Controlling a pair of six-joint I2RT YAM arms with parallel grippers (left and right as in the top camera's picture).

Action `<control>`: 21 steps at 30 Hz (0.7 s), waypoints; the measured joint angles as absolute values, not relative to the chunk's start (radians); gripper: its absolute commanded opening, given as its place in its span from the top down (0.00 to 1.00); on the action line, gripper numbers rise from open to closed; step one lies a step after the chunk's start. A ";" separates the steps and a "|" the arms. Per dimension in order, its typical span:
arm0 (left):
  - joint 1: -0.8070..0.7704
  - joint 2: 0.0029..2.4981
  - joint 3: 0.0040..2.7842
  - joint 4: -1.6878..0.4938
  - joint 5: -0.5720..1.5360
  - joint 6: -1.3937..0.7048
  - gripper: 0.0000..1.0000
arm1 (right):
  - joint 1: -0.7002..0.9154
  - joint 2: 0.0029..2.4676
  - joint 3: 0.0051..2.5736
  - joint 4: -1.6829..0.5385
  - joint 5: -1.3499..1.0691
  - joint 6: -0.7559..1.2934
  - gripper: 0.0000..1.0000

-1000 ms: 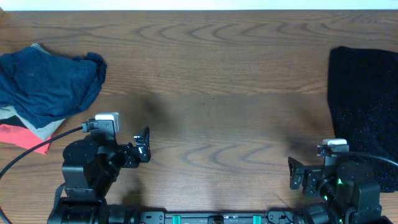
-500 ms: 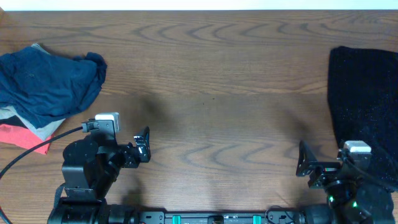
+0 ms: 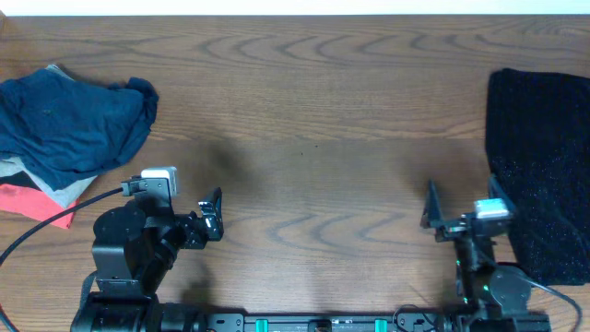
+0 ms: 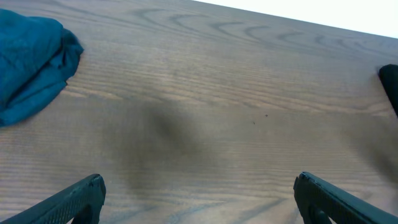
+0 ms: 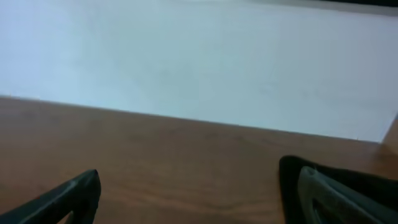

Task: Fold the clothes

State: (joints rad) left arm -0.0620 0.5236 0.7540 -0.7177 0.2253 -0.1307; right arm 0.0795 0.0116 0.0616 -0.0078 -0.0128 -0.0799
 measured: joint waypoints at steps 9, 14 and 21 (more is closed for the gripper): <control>-0.062 0.524 0.753 -0.719 0.225 -0.131 0.02 | 0.080 0.015 0.007 -0.067 -0.038 -0.113 0.01; -0.062 0.524 0.753 -0.719 0.225 -0.131 0.02 | 0.080 0.015 0.007 -0.067 -0.038 -0.115 0.01; -0.062 0.524 0.753 -0.720 0.225 -0.131 0.02 | 0.080 0.015 0.007 -0.067 -0.039 -0.115 0.01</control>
State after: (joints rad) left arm -0.0620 0.5236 0.7532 -0.7197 0.2253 -0.1310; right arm 0.0795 0.0147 0.0071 -0.0673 -0.0387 -0.1150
